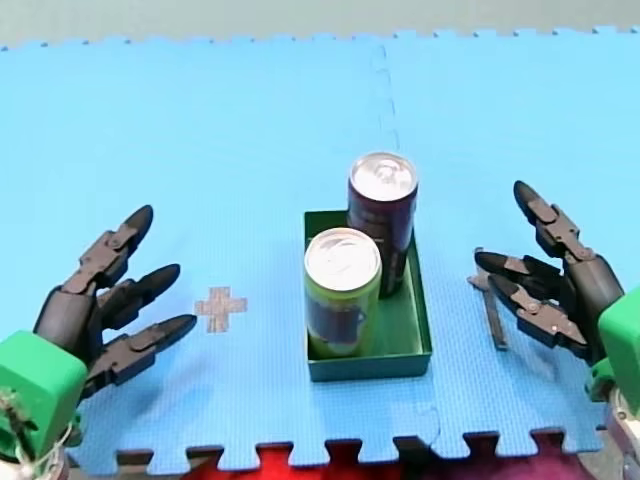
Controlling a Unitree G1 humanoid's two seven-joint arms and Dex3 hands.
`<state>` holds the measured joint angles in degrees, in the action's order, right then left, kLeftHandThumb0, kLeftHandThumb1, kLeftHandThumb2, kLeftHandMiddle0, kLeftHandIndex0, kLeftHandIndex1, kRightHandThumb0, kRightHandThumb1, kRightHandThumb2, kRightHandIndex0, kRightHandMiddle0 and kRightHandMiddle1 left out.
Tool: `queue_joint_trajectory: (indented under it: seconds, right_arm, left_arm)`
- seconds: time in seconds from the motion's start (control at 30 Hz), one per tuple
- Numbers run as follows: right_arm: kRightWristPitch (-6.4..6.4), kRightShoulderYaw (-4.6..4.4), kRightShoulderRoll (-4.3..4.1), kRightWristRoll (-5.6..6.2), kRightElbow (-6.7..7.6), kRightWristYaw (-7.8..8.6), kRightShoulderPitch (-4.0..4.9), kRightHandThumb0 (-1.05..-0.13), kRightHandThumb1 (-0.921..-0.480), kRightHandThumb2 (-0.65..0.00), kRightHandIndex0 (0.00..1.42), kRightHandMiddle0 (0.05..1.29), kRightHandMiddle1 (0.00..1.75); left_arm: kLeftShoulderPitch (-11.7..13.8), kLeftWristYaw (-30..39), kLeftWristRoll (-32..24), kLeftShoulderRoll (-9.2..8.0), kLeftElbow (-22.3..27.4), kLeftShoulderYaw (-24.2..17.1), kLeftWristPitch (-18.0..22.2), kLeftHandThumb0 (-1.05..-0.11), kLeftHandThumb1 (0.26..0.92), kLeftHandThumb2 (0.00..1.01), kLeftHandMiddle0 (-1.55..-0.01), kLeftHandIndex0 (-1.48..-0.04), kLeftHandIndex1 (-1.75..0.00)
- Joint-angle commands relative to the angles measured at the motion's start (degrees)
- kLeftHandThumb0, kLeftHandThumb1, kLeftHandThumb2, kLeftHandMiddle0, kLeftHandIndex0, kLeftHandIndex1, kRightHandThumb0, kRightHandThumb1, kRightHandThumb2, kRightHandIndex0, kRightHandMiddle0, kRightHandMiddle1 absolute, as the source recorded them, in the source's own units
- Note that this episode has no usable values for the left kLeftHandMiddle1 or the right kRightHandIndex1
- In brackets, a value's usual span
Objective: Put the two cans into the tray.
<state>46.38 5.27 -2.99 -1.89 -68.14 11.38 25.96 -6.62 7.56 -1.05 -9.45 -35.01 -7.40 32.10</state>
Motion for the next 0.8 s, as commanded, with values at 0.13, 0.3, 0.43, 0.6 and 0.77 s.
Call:
queue_joint_trajectory:
  seconds: [0.13,0.3,0.43,0.6,0.77]
  right_arm:
    - [1.91,0.87,0.16,1.1,0.29,-1.33,-0.49,-1.033,-0.921,-0.227,0.64,0.23,0.02]
    - [3.66,-0.02,-0.54,-1.24,-0.25,-5.01,-0.14,-1.041,-0.921,-0.232,0.65,0.27,0.03]
    - [4.13,0.18,-1.05,-1.0,-0.75,-4.42,0.22,-1.048,-0.921,-0.236,0.64,0.3,0.03]
    - [4.18,0.76,-1.19,0.1,-1.13,-2.59,0.33,-1.048,-0.921,-0.236,0.64,0.32,0.04]
    - [3.24,2.44,-1.28,3.4,-1.54,3.02,0.04,-1.048,-0.921,-0.197,0.64,0.34,0.03]
  left_arm:
    - [0.2,-4.3,1.8,0.48,-3.2,-0.4,4.5,-1.048,0.837,0.02,-0.67,-0.34,-0.02]
    - [0.4,-8.0,2.8,1.79,-6.0,-0.4,8.7,-1.048,0.865,0.02,-0.68,-0.36,-0.02]
    - [0.4,-9.9,4.7,1.24,-7.9,-0.1,11.3,-1.048,0.896,0.03,-0.69,-0.37,-0.02]
    - [-0.5,-7.9,3.4,0.61,-11.4,0.0,14.3,-1.048,0.909,0.03,-0.7,-0.37,-0.01]
    - [-1.2,-0.6,-2.1,0.51,-14.2,-0.7,16.9,-1.048,0.891,0.01,-0.78,-0.36,0.0]
